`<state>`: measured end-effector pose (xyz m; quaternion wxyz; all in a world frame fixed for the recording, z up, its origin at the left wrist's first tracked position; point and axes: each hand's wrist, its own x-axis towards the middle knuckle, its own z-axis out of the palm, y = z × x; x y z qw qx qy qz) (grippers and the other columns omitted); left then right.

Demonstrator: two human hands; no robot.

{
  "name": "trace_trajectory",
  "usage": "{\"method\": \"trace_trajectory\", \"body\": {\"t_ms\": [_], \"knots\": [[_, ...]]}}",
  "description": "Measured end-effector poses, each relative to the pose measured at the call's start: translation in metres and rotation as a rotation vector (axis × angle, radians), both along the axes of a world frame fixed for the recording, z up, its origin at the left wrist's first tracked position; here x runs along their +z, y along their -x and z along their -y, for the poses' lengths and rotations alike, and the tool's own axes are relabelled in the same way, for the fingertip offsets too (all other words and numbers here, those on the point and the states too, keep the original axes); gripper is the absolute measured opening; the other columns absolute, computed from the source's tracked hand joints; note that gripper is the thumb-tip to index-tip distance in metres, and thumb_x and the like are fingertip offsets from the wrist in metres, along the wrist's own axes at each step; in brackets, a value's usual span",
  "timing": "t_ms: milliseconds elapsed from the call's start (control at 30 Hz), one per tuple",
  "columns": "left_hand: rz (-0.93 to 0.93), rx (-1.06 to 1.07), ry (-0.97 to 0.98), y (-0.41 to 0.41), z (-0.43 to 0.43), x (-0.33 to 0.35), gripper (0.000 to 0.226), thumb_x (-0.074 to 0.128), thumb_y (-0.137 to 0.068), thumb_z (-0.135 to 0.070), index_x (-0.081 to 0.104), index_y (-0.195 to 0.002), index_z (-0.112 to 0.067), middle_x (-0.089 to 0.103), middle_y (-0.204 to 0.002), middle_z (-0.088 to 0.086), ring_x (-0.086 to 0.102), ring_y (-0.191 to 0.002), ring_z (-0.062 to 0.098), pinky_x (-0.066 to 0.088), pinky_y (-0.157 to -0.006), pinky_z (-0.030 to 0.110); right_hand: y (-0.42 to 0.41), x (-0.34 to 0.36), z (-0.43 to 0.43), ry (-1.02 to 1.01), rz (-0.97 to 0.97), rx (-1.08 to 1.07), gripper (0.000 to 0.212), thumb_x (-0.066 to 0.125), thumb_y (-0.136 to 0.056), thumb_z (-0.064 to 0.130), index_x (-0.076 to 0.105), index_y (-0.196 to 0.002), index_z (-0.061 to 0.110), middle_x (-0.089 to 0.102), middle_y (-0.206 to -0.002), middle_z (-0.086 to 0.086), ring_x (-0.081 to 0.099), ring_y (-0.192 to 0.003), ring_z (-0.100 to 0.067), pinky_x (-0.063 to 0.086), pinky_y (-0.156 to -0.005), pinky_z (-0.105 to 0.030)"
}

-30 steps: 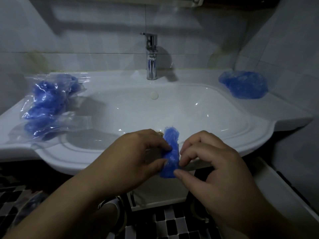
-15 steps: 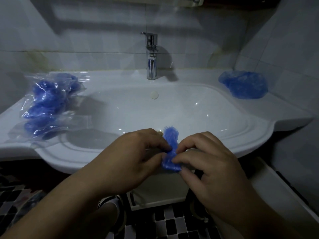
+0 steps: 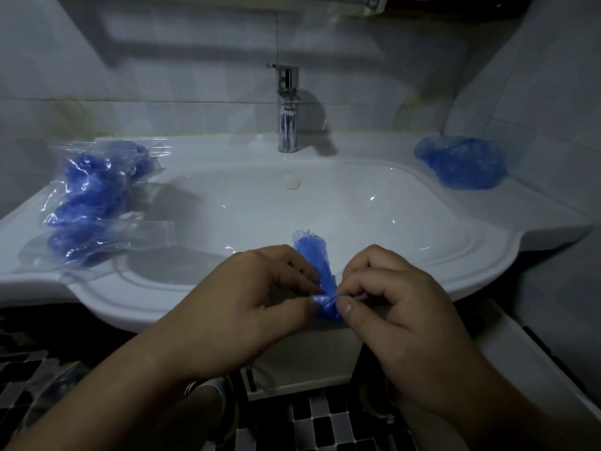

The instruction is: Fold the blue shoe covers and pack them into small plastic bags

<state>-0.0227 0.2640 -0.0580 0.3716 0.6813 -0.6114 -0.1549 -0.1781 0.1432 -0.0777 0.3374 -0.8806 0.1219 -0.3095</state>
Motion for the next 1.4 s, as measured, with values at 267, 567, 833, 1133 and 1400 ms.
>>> {"method": "trace_trajectory", "body": {"t_ms": [267,567,833,1133,1400], "knots": [[0.110,0.197,0.035,0.005,0.010,-0.007,0.015,0.060,-0.079,-0.039,0.073,-0.076,-0.031,0.067,-0.089,-0.019,0.064,-0.086,-0.001,0.052,-0.077,0.029,-0.009,-0.002,0.000,0.058,0.007,-0.163,0.011,0.073,-0.078,0.033,0.062,-0.075,0.035,0.057,-0.083,0.015,0.059,-0.082,-0.005,0.044,-0.065,-0.012],[0.194,0.253,0.070,0.008,0.013,-0.013,0.012,0.073,-0.079,-0.026,0.069,-0.078,-0.038,0.065,-0.084,-0.021,0.061,-0.082,-0.001,0.045,-0.071,0.015,0.003,0.001,0.009,0.252,-0.084,0.008,0.018,0.075,-0.073,0.033,0.072,-0.090,0.030,0.057,-0.092,0.018,0.057,-0.093,-0.006,0.046,-0.075,-0.020],[0.310,0.106,0.068,0.002,0.006,-0.008,0.018,0.060,-0.081,-0.028,0.075,-0.088,-0.033,0.059,-0.100,-0.019,0.058,-0.091,0.003,0.044,-0.078,0.016,0.006,0.008,0.009,0.254,-0.096,0.073,0.006,0.060,-0.086,0.028,0.064,-0.081,0.027,0.057,-0.085,0.017,0.056,-0.088,-0.009,0.045,-0.073,-0.023],[0.077,0.121,0.026,0.003,0.003,-0.002,0.026,0.049,-0.071,-0.021,0.066,-0.085,-0.033,0.067,-0.089,-0.015,0.064,-0.086,0.005,0.052,-0.077,0.029,-0.004,0.002,0.004,0.035,-0.002,-0.076,0.019,0.074,-0.080,0.019,0.063,-0.087,0.032,0.060,-0.075,0.007,0.058,-0.073,-0.014,0.045,-0.061,-0.014],[0.093,0.174,0.060,0.006,0.008,-0.004,0.023,0.058,-0.086,-0.011,0.066,-0.085,-0.032,0.067,-0.083,-0.015,0.063,-0.082,0.005,0.050,-0.073,0.026,-0.011,0.000,0.005,0.219,-0.048,-0.145,0.013,0.070,-0.082,0.026,0.060,-0.077,0.031,0.051,-0.085,0.015,0.057,-0.079,-0.007,0.045,-0.064,-0.017]]}}
